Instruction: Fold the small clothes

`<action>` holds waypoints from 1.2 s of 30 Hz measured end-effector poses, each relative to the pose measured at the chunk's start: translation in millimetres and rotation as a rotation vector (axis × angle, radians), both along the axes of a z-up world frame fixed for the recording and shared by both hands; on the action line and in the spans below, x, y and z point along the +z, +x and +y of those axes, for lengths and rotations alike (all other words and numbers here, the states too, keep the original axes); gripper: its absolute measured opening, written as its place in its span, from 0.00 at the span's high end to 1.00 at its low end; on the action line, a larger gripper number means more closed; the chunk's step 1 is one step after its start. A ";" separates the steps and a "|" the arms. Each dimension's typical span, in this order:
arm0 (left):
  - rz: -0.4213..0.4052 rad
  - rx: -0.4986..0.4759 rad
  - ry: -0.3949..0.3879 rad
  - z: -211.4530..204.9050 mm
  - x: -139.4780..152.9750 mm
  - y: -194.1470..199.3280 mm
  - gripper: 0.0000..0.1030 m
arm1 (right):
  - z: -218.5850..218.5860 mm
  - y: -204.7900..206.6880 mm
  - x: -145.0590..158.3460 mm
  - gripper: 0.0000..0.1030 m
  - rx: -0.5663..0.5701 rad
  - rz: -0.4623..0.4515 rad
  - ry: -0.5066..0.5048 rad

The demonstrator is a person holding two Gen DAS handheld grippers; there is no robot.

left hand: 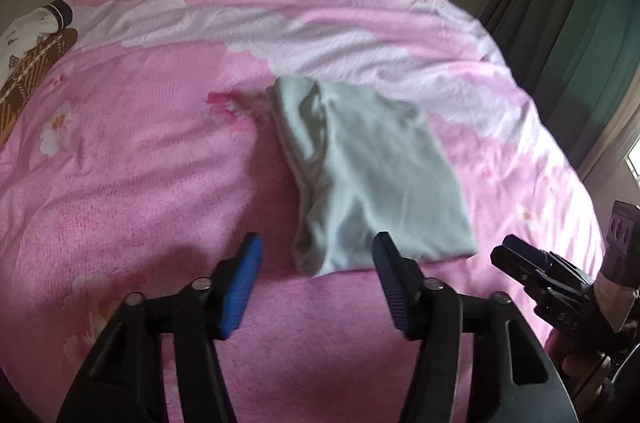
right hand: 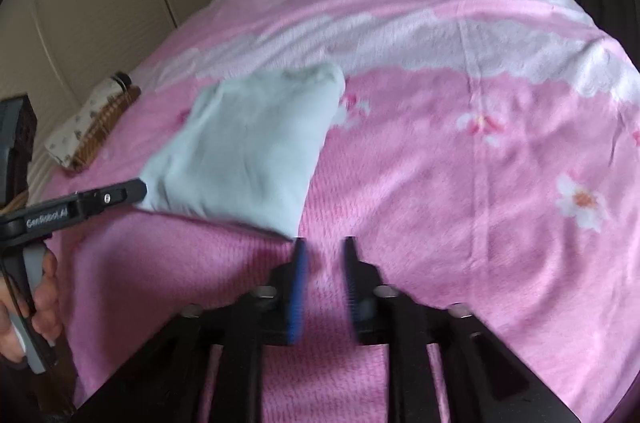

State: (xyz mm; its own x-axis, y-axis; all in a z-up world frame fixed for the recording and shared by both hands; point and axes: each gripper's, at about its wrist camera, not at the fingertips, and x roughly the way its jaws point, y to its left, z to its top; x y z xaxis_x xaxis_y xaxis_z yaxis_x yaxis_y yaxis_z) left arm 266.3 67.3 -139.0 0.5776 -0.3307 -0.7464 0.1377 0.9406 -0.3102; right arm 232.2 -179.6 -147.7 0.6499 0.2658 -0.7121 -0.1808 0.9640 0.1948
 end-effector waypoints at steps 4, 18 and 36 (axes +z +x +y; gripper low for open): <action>0.048 0.011 -0.048 -6.6 -9.6 19.1 0.44 | -11.8 17.0 16.1 0.45 0.001 -0.025 0.094; 0.108 0.034 -0.123 -18.8 -46.8 41.9 0.33 | -13.3 136.8 -29.0 0.44 0.115 0.219 0.372; 0.073 0.048 -0.160 -28.0 -51.7 46.3 0.67 | 28.9 198.7 -63.9 0.64 0.233 0.338 0.503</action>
State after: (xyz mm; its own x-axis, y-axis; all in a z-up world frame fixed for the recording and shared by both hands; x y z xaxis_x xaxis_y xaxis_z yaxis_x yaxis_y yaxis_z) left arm 312.6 39.3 -190.8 0.5419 -0.4216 -0.7271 0.0653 0.8836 -0.4637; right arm 430.9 -150.7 -211.7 0.2969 0.7272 -0.6189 -0.2243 0.6831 0.6950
